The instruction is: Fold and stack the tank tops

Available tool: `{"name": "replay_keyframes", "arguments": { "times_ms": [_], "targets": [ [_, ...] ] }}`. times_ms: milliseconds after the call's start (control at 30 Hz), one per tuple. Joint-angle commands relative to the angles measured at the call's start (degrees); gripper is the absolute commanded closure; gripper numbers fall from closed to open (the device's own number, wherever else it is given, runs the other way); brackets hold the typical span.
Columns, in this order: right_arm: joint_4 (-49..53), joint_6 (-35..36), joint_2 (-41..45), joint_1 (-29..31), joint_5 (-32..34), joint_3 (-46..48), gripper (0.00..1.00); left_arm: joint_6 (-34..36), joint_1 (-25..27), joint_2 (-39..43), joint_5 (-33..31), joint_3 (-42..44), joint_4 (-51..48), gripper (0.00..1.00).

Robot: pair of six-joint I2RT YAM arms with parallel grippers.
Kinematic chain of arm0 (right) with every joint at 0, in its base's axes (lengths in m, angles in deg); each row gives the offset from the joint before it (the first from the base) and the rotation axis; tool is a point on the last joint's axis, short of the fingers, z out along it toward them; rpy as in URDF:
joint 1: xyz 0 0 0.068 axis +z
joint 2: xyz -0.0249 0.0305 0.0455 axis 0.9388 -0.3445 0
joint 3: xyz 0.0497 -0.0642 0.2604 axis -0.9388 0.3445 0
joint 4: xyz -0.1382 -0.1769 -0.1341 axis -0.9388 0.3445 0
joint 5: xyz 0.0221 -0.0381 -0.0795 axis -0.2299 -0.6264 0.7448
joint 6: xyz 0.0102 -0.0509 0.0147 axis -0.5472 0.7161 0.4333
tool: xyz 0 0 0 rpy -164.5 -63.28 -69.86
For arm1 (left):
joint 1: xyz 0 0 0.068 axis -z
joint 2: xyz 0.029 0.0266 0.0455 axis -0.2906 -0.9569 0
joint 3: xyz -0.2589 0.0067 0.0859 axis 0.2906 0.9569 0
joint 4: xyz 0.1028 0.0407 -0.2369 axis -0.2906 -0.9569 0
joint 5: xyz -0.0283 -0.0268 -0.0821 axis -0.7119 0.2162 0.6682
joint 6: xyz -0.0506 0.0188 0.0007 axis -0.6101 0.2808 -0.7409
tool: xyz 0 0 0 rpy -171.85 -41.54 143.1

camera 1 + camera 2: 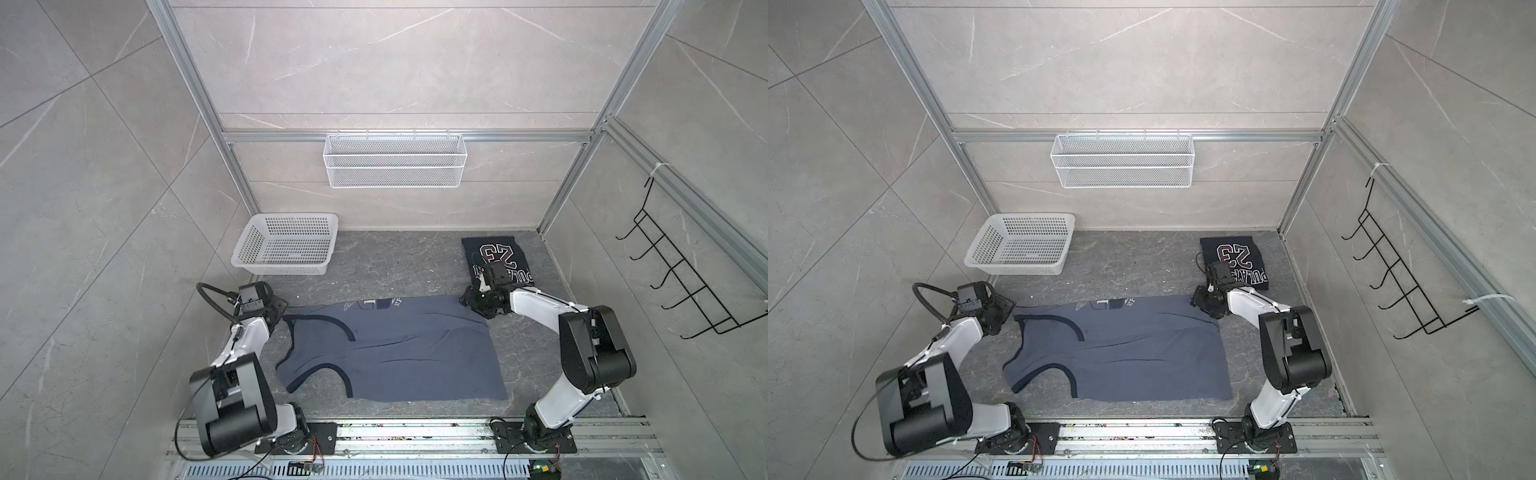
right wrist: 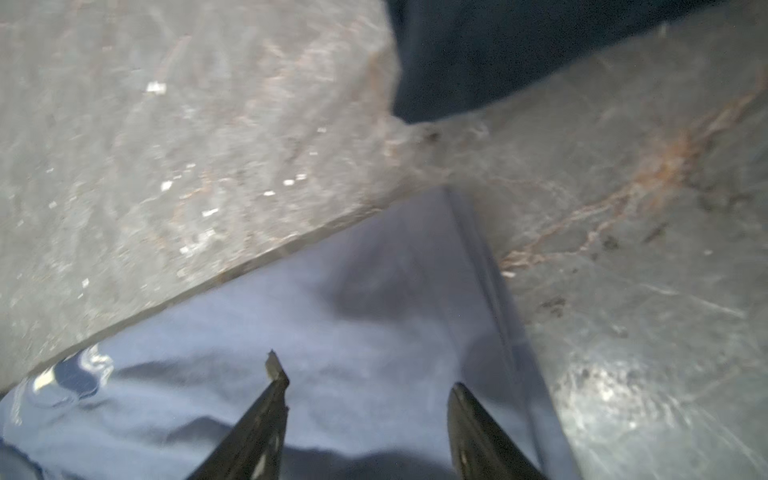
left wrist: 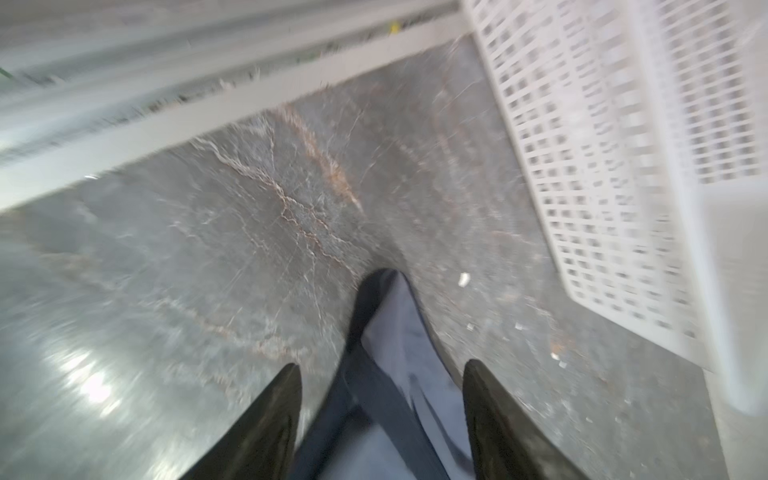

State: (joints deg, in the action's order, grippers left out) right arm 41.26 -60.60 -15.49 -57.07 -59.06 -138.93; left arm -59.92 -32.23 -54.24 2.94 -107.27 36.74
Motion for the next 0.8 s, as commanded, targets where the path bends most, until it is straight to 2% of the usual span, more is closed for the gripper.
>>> {"name": "replay_keyframes", "arguments": {
  "times_ms": [0,200,333,433,633,767],
  "targets": [
    [3.9,2.8,2.0,1.5,1.0,-3.0,0.36,1.1,8.2,4.3,-2.1,-3.2,-7.4,0.33],
    [3.7,1.3,-1.8,3.6,0.4,-3.7,0.36,-1.0,27.4,-2.6,-2.8,-6.4,-8.6,0.32],
    [4.4,0.1,-5.1,5.2,1.4,-4.5,0.36,-2.1,34.2,-10.1,-2.3,-7.8,-6.4,0.32],
    [4.7,-1.0,-8.2,5.5,1.5,-5.1,0.37,-2.4,35.9,-14.8,-2.2,-8.4,-5.1,0.32],
    [4.6,-2.3,-12.5,5.4,2.5,-6.4,0.37,-2.0,36.0,-22.3,-1.7,-10.2,-3.5,0.32],
    [4.4,-3.4,-14.9,5.2,3.0,-7.7,0.37,-1.1,35.7,-25.7,-3.8,-11.9,-3.3,0.32]
  ]
}}
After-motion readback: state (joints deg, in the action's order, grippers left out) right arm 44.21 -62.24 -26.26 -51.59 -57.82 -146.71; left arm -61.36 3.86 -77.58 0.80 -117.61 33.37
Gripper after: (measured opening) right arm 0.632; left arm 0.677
